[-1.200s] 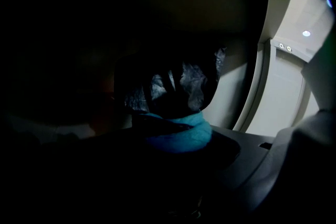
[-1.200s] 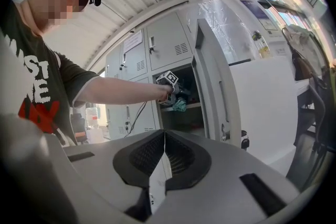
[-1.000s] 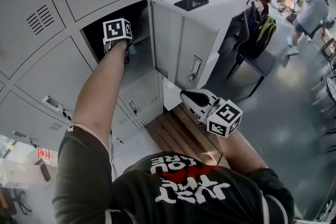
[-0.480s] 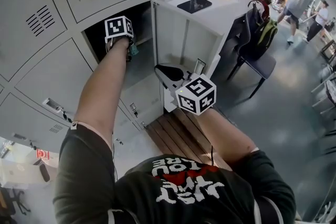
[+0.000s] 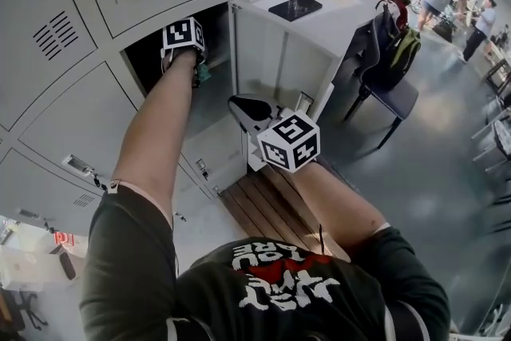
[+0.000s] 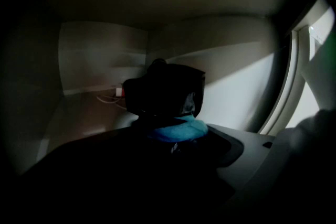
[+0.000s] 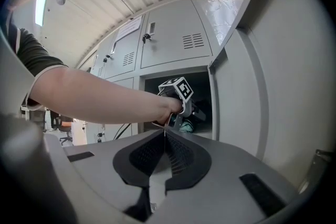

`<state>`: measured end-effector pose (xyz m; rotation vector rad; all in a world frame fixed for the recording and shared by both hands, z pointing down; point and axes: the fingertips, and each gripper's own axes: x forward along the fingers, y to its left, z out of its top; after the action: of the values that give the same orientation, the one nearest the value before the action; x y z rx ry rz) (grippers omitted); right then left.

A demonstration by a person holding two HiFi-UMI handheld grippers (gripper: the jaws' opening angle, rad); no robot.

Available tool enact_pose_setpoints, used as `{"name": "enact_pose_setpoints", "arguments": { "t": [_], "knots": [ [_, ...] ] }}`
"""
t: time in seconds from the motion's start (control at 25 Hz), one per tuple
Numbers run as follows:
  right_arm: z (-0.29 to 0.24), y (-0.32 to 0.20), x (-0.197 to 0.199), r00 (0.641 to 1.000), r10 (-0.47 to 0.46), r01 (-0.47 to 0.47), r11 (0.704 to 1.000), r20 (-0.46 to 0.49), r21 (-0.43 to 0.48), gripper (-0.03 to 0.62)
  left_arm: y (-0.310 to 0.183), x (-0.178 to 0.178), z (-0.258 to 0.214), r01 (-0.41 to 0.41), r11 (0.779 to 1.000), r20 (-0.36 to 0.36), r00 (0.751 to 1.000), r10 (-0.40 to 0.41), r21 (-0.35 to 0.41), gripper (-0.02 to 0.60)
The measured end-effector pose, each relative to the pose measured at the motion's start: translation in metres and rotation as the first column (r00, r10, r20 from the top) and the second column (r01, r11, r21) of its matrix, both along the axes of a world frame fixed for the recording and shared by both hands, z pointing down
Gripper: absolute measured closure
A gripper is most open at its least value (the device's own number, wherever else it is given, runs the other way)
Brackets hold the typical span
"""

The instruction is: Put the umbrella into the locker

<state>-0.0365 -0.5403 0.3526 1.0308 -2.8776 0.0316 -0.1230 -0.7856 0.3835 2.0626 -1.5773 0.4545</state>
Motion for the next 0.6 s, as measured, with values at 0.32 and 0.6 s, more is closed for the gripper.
{"name": "enact_pose_setpoints", "arguments": {
  "t": [0.32,0.6],
  "knots": [
    [0.010,0.001,0.004,1.000,0.004,-0.005,1.000,-0.007,-0.016,0.560,-0.007,-0.008,-0.056,-0.063,0.947,0.091,0.995,0.036,0.316,0.215],
    [0.011,0.005,-0.003,1.000,-0.012,0.012,1.000,-0.006,-0.017,0.560,0.016,0.026,-0.084,-0.250,0.840,0.267,0.955,0.130,0.483,0.215]
  ]
}}
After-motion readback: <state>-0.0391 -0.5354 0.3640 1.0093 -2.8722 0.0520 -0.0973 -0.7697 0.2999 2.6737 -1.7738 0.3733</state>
